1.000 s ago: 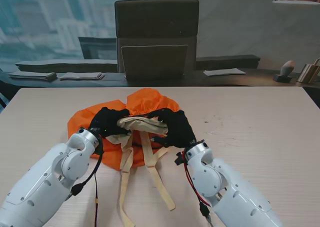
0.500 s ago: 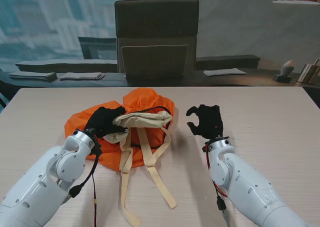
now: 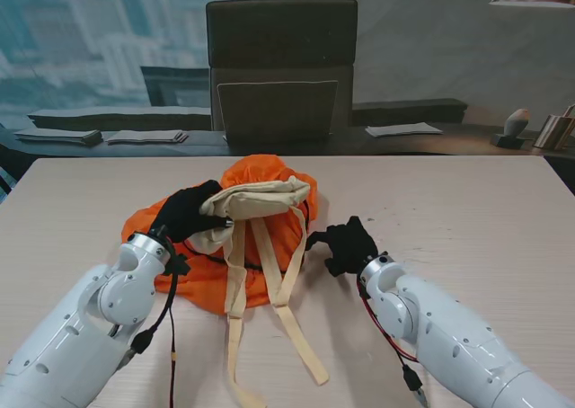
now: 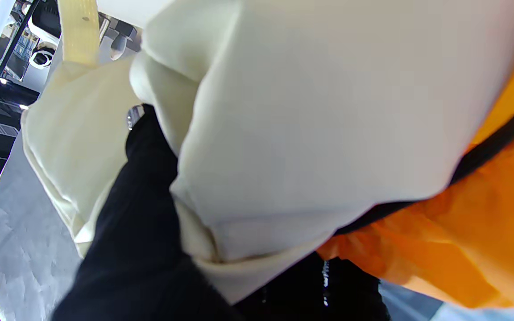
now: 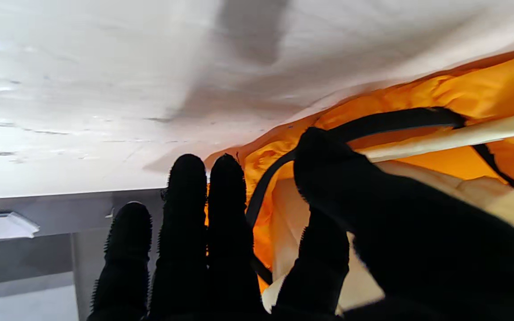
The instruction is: Fit a rain cover over a backpack
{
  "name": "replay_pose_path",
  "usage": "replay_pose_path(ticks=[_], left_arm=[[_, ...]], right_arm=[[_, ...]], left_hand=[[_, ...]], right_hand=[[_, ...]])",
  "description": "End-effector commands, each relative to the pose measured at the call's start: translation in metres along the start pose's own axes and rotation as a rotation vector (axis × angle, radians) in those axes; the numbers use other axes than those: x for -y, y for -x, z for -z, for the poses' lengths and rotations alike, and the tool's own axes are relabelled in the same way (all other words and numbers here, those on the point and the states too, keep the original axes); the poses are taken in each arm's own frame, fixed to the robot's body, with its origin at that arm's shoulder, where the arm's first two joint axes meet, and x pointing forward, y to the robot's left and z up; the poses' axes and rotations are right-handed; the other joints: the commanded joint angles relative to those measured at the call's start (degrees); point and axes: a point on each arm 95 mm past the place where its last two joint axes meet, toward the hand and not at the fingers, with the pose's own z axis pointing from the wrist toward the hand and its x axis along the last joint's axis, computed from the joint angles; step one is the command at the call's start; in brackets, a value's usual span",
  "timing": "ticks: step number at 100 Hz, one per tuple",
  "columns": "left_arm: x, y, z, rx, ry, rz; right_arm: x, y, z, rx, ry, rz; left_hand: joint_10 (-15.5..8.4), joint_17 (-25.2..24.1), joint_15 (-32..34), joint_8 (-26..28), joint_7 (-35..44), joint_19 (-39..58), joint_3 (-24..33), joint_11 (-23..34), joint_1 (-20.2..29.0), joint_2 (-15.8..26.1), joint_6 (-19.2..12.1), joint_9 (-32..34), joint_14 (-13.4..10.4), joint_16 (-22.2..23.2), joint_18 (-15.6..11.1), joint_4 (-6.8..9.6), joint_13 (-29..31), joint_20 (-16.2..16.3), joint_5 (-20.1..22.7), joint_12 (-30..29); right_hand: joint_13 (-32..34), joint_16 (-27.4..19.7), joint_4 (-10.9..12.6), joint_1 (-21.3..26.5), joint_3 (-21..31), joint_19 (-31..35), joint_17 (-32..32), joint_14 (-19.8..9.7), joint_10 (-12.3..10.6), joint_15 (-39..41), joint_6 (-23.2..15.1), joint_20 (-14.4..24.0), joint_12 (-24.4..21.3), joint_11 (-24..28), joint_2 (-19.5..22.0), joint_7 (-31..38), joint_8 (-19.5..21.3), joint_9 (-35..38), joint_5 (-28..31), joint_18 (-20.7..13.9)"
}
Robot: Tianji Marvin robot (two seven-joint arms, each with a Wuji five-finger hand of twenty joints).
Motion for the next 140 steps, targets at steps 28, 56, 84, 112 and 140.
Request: replay_pose_path(ticks=[28,56,84,112,140], left_arm=[[0.006,-0.009,-0.002,0.012,-0.046,0.104],[0.012,-0.013,-0.003,0.026,-0.082,0.184],[0.016,-0.013,-0.004,0.040,-0.145,0.189],[0.014,-0.006,-0.004,0.069,-0.222,0.137],[0.017,0.008,0.001,0.106,-0.258,-0.144]], right_arm=[[0.001,-0.028,-0.004,-0.119,-0.064,0.038],[0.009,-0.021,-0.002,-0.101,-0.143,0.135],[0.015,-0.015,-0.001,-0.091,-0.192,0.147],[-0.004,-0.006,0.016,-0.192,-0.261,0.177],[-0.026,-0.001,0.040,-0.259,-0.292,0.134]], left_hand=[[-3.74,2.36,5.59,3.63,7.02,0.34,6.34,10.02,11.76,12.14,-2.83,3.70,0.33,3.11,1.73,2.13,4.26,-0.14,-0.87,3.82],[-3.66,3.42,5.72,3.38,6.88,0.47,6.48,10.79,11.74,11.91,-2.55,4.08,0.49,3.51,2.32,2.19,5.25,-0.24,-0.59,3.53],[-3.57,3.46,4.79,3.18,6.99,0.15,6.71,10.61,11.90,11.97,-1.71,3.58,0.70,3.25,2.43,2.18,5.01,-0.47,-1.11,2.96],[-2.67,2.21,4.33,1.91,7.16,-0.87,6.70,10.56,11.84,11.99,-0.85,3.01,1.25,2.81,2.10,2.46,4.29,-0.92,-1.33,1.97],[-1.26,0.00,5.57,-1.92,8.17,2.26,5.25,12.19,11.52,12.06,0.44,2.63,2.75,1.28,1.80,3.10,3.72,0.95,-1.46,-1.55]], right_hand=[[-3.36,0.11,2.81,-2.12,-2.17,-1.79,-1.79,-3.14,-2.35,-0.42,-1.01,0.22,2.31,0.86,3.07,-2.91,-3.46,-3.96,-5.53,-1.95],[-6.25,-0.26,1.56,-5.81,-5.32,-3.16,-3.09,-3.51,-2.29,-1.72,2.21,-0.37,2.53,-0.59,0.14,0.52,-2.14,-8.56,-1.94,-2.03],[-10.34,-0.94,-3.87,-11.71,-7.52,-5.29,-4.10,-4.43,-3.09,-3.27,9.43,-0.45,2.99,-1.04,-5.44,6.20,7.58,-13.65,17.42,-2.38],[-10.17,-4.92,-11.39,1.08,-0.51,-4.70,-3.83,-6.71,-9.66,-11.48,7.21,-1.97,-7.52,-8.79,-15.57,22.65,16.69,-5.07,30.47,-3.73],[12.14,-6.63,-7.06,6.36,0.55,-3.41,2.69,-5.26,-0.15,-11.69,4.90,-8.07,-1.65,-5.22,-6.66,19.61,27.24,28.37,28.28,1.56]])
